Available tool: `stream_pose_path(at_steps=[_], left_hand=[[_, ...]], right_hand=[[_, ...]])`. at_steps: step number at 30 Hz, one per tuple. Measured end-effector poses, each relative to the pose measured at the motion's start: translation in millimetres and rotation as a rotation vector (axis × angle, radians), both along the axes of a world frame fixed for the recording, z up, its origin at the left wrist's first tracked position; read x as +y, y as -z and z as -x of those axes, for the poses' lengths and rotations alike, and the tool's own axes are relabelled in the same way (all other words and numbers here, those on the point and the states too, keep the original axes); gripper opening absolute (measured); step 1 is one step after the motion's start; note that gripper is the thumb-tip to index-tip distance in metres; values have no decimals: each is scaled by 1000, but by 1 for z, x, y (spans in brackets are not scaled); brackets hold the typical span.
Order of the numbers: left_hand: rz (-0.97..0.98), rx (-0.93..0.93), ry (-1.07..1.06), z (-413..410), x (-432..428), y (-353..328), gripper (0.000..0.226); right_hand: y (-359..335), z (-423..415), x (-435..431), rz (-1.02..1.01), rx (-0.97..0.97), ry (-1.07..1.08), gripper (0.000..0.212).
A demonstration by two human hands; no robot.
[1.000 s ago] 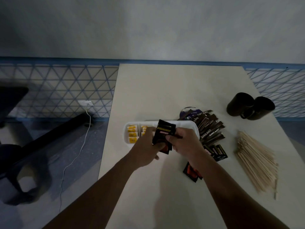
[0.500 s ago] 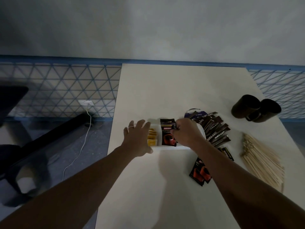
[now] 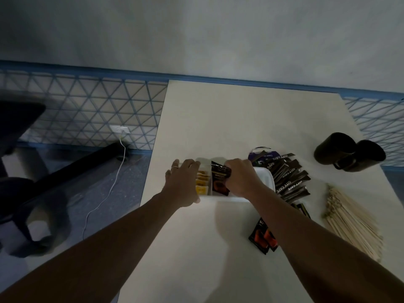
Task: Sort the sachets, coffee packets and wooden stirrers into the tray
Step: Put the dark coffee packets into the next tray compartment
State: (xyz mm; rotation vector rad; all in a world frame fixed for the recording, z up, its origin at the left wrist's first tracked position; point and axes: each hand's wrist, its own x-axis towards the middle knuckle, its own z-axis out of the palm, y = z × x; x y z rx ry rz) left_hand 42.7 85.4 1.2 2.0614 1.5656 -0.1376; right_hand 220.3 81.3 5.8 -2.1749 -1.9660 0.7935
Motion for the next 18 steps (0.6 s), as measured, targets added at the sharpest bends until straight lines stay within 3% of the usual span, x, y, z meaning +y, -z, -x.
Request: stream_pose_path(at_steps=[7,14,18], left_hand=[[12,-4,-3,0,1,-2,104],[20,-15,-13,0,1,-4,106],[27,-21,-25,-2,1,-4,106]], right_hand=[[-2,-8,5,-122,-29,-110,62],[-1,-10,12,-90,-136,-246,45],[3,-13,11,-96,-110,-295,55]])
